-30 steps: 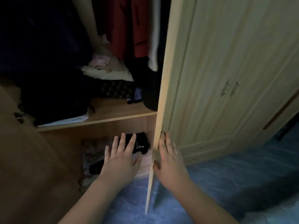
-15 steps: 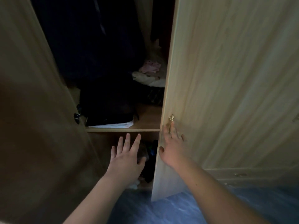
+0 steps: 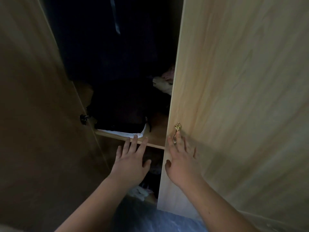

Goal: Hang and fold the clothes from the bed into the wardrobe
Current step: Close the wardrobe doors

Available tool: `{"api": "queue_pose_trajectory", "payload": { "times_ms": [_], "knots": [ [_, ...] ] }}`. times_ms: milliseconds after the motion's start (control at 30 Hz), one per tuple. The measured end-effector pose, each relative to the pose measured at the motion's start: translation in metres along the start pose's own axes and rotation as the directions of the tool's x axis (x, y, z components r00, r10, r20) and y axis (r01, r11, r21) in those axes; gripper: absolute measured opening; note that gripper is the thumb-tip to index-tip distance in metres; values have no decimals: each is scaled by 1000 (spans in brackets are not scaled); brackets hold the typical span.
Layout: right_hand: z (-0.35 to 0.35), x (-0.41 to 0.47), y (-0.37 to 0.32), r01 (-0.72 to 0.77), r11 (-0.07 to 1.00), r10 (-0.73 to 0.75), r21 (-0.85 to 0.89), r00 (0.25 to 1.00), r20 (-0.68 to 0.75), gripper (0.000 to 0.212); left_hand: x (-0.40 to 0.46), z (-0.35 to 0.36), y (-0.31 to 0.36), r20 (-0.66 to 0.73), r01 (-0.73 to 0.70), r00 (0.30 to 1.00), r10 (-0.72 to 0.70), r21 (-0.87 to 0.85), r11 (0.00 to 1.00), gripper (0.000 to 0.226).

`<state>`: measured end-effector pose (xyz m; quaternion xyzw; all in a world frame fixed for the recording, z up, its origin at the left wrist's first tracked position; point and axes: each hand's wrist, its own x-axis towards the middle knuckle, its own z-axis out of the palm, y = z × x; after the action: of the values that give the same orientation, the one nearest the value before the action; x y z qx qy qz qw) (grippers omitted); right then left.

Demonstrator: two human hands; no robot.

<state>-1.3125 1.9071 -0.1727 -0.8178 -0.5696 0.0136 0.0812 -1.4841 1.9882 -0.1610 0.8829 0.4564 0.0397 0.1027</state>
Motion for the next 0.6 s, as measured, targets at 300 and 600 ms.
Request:
{"api": "queue_pose_trajectory", "payload": {
  "times_ms": [300, 600],
  "knots": [
    [15, 17, 10, 58, 998, -58, -20, 998, -20, 90, -31, 9, -29, 6, 165, 986, -165, -15, 986, 77],
    [10, -20, -74, 314, 948, -316, 55, 948, 28, 85, -99, -3, -81, -82, 263, 962, -261, 7, 965, 76]
  ]
}}
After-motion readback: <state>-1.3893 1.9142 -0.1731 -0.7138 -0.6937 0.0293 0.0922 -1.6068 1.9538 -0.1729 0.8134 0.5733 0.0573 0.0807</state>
